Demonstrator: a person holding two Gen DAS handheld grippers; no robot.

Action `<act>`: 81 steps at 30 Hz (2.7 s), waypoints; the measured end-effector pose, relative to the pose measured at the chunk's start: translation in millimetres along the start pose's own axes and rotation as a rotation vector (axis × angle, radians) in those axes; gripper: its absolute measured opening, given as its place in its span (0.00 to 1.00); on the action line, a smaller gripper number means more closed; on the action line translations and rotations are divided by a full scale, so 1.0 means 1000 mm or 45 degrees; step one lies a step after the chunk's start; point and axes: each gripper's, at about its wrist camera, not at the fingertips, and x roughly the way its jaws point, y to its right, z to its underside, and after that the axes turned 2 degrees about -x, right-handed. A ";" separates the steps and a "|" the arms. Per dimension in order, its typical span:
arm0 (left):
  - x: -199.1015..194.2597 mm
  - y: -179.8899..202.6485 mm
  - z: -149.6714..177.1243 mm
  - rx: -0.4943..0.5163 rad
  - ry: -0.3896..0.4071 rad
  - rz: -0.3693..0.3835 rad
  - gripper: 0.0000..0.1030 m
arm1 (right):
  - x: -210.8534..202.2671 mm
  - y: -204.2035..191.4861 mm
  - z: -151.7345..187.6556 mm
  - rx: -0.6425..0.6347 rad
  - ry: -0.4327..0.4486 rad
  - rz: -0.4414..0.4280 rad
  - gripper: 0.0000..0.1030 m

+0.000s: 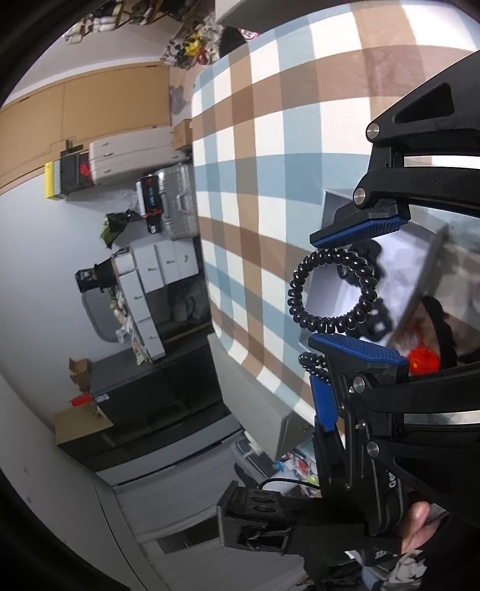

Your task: Organize jewelry

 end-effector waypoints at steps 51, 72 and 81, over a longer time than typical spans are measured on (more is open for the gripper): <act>-0.040 -0.002 0.010 -0.056 0.177 -0.150 0.81 | -0.055 -0.010 0.013 0.029 0.152 0.052 1.00; -0.076 0.009 0.060 -0.057 0.332 -0.250 0.99 | -0.087 -0.046 0.053 -0.112 0.191 0.116 1.00; -0.063 -0.005 0.107 -0.139 0.193 -0.206 0.99 | -0.081 -0.034 0.082 -0.056 0.109 0.172 1.00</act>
